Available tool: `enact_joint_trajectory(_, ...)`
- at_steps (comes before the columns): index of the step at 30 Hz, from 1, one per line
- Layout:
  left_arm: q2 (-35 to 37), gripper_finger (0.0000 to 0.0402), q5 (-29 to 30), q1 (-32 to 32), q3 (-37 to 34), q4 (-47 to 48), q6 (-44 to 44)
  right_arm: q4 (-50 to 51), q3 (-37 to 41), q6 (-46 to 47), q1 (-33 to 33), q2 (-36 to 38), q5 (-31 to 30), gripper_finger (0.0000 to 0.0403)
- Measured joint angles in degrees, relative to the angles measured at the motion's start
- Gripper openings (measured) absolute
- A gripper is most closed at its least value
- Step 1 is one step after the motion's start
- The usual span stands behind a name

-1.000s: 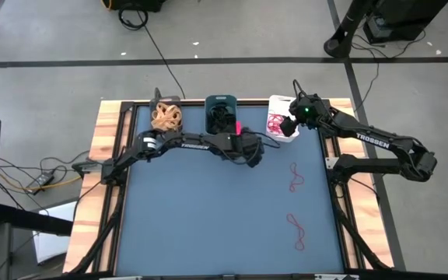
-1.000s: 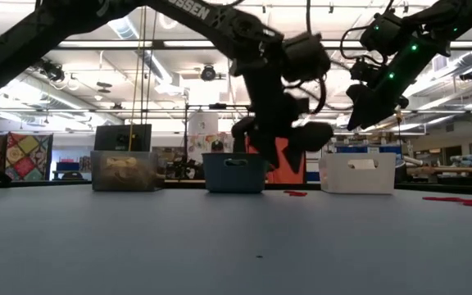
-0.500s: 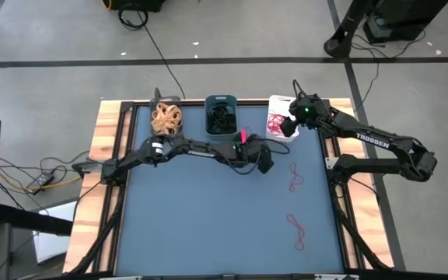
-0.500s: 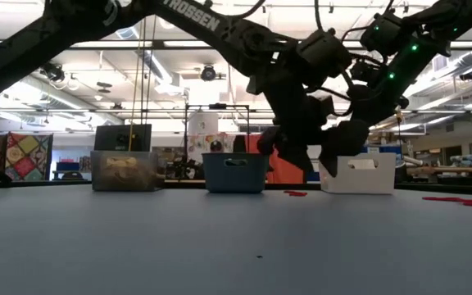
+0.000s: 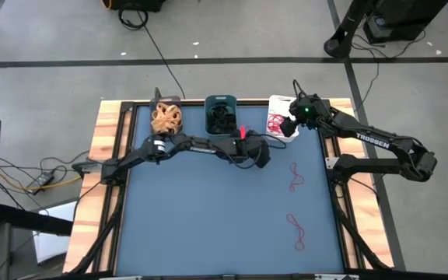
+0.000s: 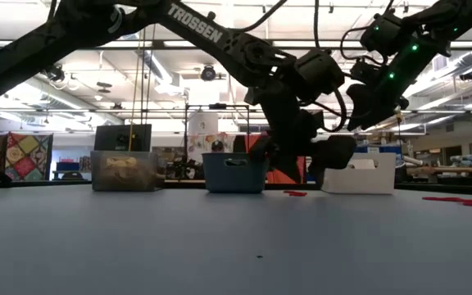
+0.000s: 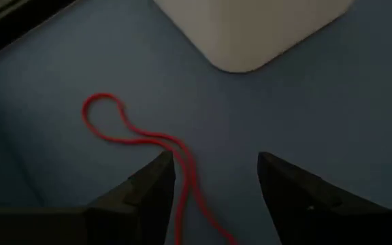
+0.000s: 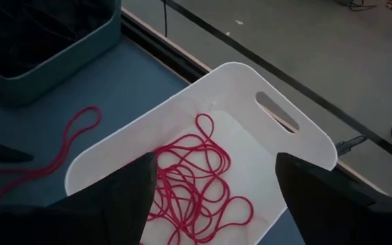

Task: Sort rubber bands into baskets
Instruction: Put the red rubber band into the white bin

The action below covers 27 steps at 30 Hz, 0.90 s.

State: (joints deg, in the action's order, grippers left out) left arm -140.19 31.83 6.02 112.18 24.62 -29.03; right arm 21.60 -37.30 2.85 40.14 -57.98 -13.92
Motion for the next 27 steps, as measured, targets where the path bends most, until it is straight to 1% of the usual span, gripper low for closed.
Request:
enact_joint_trajectory(2,-0.24,0.0213,-0.66,0.07,0.02,0.42,0.05,0.03,0.0,0.0,0.0,0.0,0.29,0.0311)
enact_joint_trajectory(7,-1.04,0.0213,-0.22,0.12,0.04,0.43,0.35,0.12,0.0,-0.01,0.0,0.0,0.4,0.0311)
enact_joint_trajectory(10,-1.04,0.0204,-0.26,-0.07,0.04,2.22,0.52,0.35,0.0,-0.07,0.0,0.0,0.51,0.0311)
enact_joint_trajectory(17,-1.42,0.0142,-0.97,-0.07,0.17,5.94,0.15,0.68,0.0,-0.04,0.0,0.0,0.68,0.0311)
enact_joint_trajectory(20,-1.43,0.0123,-3.06,0.02,0.12,5.26,1.27,0.53,0.0,-0.02,0.0,0.0,0.68,0.0311)
enact_joint_trajectory(23,-1.5,0.0103,-3.8,0.22,0.08,4.92,1.81,0.35,0.0,-0.02,0.0,0.0,0.68,0.0311)
enact_joint_trajectory(27,-1.5,0.0068,-6.51,1.08,0.11,5.8,2.14,0.35,0.0,-0.02,0.0,0.0,0.68,0.0311)
